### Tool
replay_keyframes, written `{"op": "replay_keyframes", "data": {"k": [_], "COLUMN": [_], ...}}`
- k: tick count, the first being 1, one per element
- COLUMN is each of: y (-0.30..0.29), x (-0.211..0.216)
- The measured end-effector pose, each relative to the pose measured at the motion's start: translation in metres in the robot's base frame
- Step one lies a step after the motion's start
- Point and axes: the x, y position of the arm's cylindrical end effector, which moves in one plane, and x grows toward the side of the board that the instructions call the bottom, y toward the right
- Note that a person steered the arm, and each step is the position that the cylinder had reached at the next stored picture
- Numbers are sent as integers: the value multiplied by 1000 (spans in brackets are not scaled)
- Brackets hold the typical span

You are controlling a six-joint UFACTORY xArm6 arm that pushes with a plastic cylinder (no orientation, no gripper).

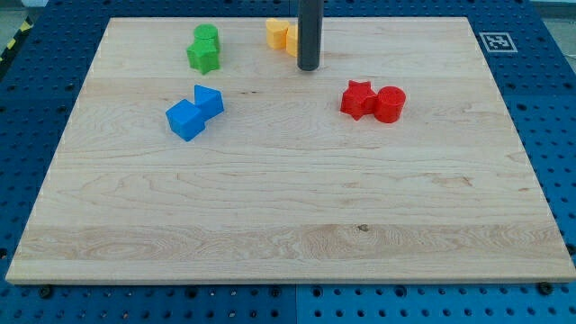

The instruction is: Slide your arm at the green star

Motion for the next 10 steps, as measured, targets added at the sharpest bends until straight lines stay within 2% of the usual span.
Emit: {"op": "replay_keyframes", "data": {"k": [3, 6, 8, 10], "y": [-11, -105, -125, -180], "x": [0, 24, 30, 30]}}
